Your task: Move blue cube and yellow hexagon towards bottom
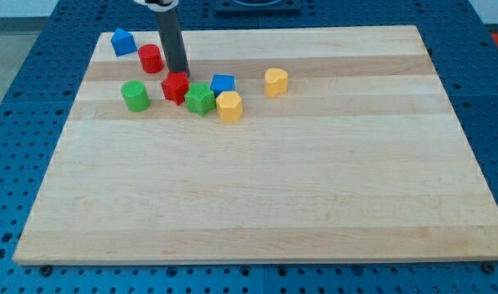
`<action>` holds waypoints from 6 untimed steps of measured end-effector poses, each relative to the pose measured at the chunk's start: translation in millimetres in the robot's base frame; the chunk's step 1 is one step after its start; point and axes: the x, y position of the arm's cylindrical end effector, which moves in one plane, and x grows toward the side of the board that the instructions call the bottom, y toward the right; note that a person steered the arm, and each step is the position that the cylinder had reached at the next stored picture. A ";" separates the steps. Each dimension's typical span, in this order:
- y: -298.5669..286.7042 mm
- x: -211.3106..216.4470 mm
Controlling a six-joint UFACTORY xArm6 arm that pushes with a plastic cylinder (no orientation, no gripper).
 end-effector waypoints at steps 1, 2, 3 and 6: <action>10.6 -12.8; 43.6 -17.5; 69.9 3.1; 120.0 94.4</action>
